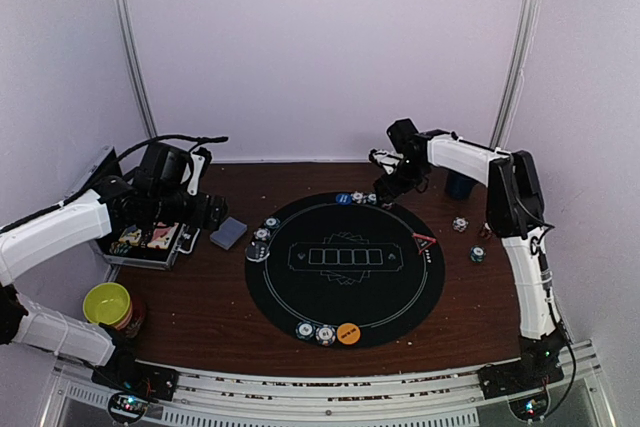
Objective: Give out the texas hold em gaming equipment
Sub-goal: Place the poker chips pile in the small blind area.
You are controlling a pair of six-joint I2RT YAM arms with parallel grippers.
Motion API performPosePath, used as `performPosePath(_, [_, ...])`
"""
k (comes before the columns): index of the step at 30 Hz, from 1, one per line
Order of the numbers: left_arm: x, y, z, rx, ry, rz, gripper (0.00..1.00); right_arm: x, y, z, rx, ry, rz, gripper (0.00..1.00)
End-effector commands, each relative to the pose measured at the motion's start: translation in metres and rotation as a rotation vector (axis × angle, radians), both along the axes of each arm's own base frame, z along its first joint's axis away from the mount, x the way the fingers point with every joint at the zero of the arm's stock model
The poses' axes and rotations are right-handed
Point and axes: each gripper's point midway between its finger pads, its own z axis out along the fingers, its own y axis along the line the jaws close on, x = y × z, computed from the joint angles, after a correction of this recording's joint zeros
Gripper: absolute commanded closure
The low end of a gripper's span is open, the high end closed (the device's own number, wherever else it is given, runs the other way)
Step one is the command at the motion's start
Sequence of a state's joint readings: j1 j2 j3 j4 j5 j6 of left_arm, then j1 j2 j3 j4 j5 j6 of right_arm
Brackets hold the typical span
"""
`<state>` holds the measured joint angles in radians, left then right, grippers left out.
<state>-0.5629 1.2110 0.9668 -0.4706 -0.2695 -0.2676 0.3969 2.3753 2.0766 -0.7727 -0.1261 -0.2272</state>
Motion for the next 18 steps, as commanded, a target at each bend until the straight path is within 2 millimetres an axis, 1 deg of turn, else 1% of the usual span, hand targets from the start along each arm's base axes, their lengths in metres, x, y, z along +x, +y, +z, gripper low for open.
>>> performPosePath(1, [0.005, -0.003, 0.002, -0.001, -0.027, -0.004, 0.02, -0.009, -0.011, 0.098, 0.027, -0.138, -0.002, 0.14])
performPosePath(2, [0.005, -0.003, 0.002, -0.001, -0.026, -0.004, 0.02, -0.013, -0.019, 0.107, 0.017, -0.148, -0.014, 0.12])
performPosePath(4, [0.005, -0.004, 0.003, -0.004, -0.027, -0.007, 0.02, -0.024, -0.039, 0.11, -0.014, -0.139, -0.048, 0.1])
performPosePath(5, [0.005, -0.004, 0.004, -0.006, -0.029, -0.007, 0.02, -0.031, -0.052, 0.107, -0.029, -0.125, -0.068, 0.09])
performPosePath(7, [0.004, -0.004, 0.004, -0.008, -0.03, -0.009, 0.02, -0.043, -0.077, 0.107, -0.031, -0.108, -0.102, 0.09])
performPosePath(10, [0.003, -0.004, 0.006, -0.015, -0.033, -0.011, 0.02, -0.06, -0.124, 0.103, -0.017, -0.093, -0.168, 0.09])
performPosePath(12, [0.003, -0.005, 0.007, -0.016, -0.034, -0.014, 0.02, -0.073, -0.157, 0.096, -0.02, -0.077, -0.215, 0.09])
performPosePath(13, [0.003, -0.005, 0.006, -0.017, -0.033, -0.013, 0.02, -0.079, -0.177, 0.091, -0.029, -0.069, -0.238, 0.09])
performPosePath(16, [0.004, -0.005, 0.006, -0.018, -0.032, -0.014, 0.02, -0.098, -0.218, 0.074, -0.056, -0.046, -0.287, 0.09])
performPosePath(18, [0.004, -0.005, 0.006, -0.019, -0.032, -0.014, 0.02, -0.11, -0.24, 0.06, -0.067, -0.019, -0.318, 0.09])
